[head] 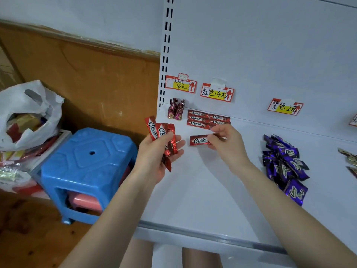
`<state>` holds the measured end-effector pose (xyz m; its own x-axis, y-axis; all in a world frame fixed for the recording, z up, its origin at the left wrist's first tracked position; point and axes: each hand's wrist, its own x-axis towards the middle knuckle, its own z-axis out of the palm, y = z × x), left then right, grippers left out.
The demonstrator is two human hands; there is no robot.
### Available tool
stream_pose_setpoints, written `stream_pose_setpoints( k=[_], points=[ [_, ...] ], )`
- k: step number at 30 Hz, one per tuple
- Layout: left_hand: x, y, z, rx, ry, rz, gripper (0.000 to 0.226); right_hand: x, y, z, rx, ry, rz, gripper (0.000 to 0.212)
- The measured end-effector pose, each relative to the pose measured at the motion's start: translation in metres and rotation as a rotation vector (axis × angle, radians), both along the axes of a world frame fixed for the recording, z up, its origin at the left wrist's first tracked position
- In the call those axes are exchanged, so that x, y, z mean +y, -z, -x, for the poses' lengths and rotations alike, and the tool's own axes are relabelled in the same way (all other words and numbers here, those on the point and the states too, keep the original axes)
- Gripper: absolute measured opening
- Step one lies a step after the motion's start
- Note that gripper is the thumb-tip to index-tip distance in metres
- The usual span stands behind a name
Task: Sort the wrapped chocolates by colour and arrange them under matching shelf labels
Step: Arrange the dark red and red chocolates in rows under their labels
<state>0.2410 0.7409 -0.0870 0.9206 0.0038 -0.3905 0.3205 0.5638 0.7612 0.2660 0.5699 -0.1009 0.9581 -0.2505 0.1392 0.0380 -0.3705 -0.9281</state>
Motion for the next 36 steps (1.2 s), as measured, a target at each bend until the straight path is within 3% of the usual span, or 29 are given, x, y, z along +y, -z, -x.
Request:
stream_pose_setpoints(
  k=[3,6,13,36],
  points=[
    [0.000,-0.001,0.000,0.043,-0.024,0.024,0.006,-0.002,0.014,-0.005,-0.042,-0.045,0.530,0.006],
    [0.002,-0.002,-0.001,0.072,-0.041,0.043,0.014,-0.004,0.019,-0.001,-0.091,-0.023,0.764,0.020],
    [-0.001,0.000,-0.003,0.082,-0.059,0.042,0.038,0.006,0.018,0.007,-0.064,-0.191,0.911,0.031],
    [-0.003,0.007,-0.003,0.091,-0.071,0.042,0.041,0.005,0.027,-0.024,-0.156,-0.149,0.907,0.030]
  ],
)
